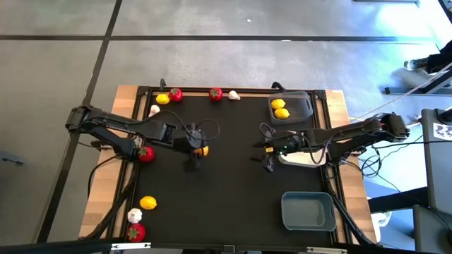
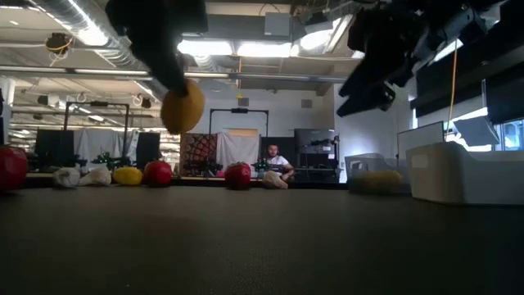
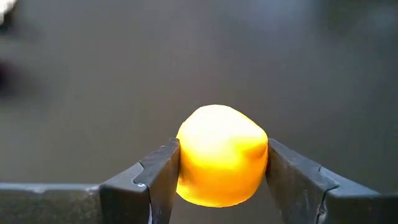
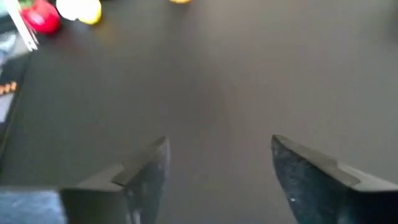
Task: Sort produce into baskets
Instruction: Put the lemon into the black bin
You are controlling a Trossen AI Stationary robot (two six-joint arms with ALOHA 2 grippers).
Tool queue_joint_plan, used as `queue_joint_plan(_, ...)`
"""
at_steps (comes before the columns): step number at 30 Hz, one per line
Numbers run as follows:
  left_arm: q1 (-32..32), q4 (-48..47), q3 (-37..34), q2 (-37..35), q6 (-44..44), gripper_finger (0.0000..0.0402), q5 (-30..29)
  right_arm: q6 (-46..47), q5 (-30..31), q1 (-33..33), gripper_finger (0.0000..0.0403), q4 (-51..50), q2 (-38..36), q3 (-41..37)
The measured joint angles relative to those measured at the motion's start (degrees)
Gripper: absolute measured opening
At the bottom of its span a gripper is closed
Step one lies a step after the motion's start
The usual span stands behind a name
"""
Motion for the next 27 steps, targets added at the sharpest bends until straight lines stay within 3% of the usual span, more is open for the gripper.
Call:
queue_joint_plan(5, -0.8, 9.3, 0.0, 0.0, -0.1, 0.0205, 0.0, -1.6, -0.7, 0.0, 0.0337, 7.6, 2.0, 0.0)
queue_joint_plan(9, -1.1, 17.5, 0.0, 0.0, 0.6, 0.0205, 0.0, -4.2, -1.3, 0.0, 0.035, 14.3, 3.9, 0.0)
queue_joint_plan(19, -1.0, 34.2, 0.0, 1.6, 0.9, 0.0205, -0.4, -10.6, -3.4, 0.0, 0.0328, 34.3, 9.2, 0.0)
queue_joint_plan(27, -1.0, 41.9, 0.0, 4.6, 0.4, 0.0206, -0.4, -13.5, -3.6, 0.0, 0.03, 37.9, 11.3, 0.6)
